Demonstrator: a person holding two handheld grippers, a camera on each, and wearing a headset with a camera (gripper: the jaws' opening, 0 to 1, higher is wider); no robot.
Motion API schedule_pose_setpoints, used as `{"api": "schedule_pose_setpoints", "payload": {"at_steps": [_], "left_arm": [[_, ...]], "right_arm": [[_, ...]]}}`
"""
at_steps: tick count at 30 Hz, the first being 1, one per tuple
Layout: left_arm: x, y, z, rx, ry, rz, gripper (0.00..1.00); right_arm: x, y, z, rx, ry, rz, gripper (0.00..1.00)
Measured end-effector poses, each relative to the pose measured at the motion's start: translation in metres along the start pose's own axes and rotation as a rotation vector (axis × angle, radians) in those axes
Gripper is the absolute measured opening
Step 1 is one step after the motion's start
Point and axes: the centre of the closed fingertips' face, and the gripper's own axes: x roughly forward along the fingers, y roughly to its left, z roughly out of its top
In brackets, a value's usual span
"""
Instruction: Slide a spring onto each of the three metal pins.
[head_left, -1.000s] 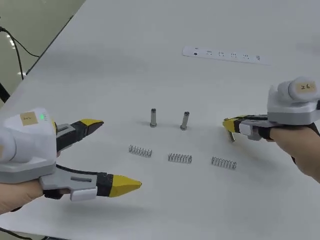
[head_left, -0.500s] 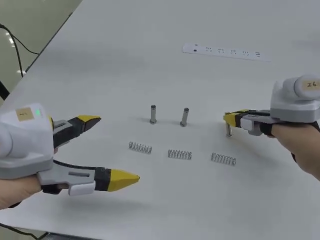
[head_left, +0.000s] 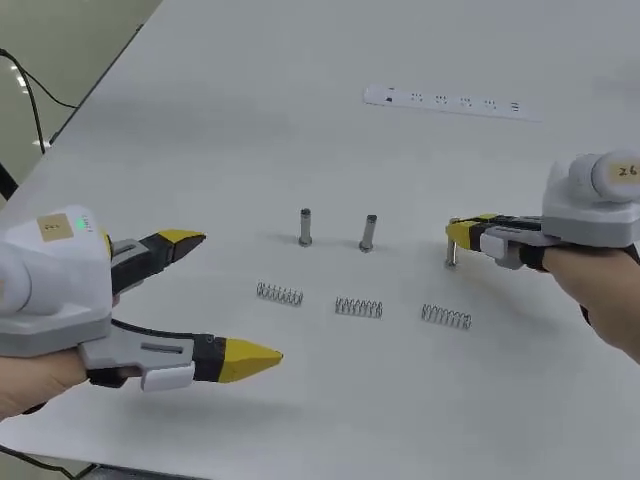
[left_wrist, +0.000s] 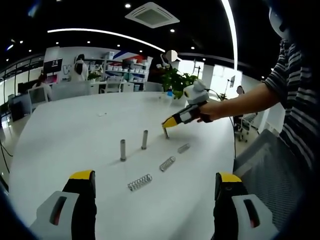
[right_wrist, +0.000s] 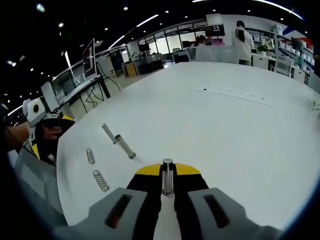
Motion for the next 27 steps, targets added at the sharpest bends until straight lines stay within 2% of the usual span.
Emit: {"api": "schedule_pose_setpoints", "payload": {"at_steps": [14, 27], "left_arm": [[0.0, -0.0015, -0.0041, -0.004, 0.012, -0.002, 0.96], [0.0027, -0.0031, -0.0029, -0.005, 0.005, -0.008, 0.96]], "right_arm": [[-0.0033, 0.0029, 0.0006, -0.013, -0.023, -0.005, 0.05], [-0.0097, 0.0074, -0.0032, -0.118, -0.023, -0.028, 0.05]]}}
